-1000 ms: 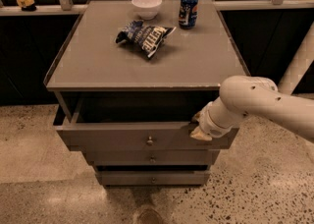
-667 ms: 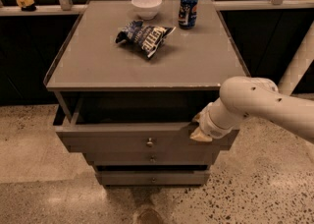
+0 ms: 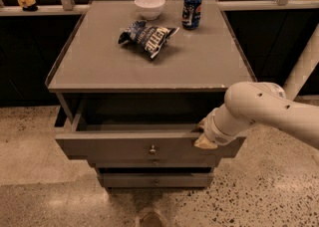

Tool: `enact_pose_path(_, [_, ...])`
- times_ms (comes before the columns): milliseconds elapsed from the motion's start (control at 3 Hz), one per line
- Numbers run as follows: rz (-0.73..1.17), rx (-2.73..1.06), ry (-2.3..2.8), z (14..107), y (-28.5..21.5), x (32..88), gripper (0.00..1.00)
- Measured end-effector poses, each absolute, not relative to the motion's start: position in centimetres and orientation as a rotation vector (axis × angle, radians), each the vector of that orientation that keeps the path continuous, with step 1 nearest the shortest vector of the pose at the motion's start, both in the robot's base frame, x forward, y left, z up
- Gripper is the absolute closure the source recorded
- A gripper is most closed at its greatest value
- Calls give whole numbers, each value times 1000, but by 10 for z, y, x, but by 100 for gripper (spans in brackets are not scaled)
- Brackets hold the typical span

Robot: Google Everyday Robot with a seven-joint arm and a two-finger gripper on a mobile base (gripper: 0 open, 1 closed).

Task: Open top drawer

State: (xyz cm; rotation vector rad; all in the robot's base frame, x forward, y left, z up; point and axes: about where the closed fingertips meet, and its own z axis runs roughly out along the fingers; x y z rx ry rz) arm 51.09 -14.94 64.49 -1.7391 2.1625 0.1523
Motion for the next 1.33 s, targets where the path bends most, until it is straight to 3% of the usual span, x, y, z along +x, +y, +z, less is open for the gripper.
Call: enact_pose_path(1333, [107,-1722,2165,650,-154,505,100])
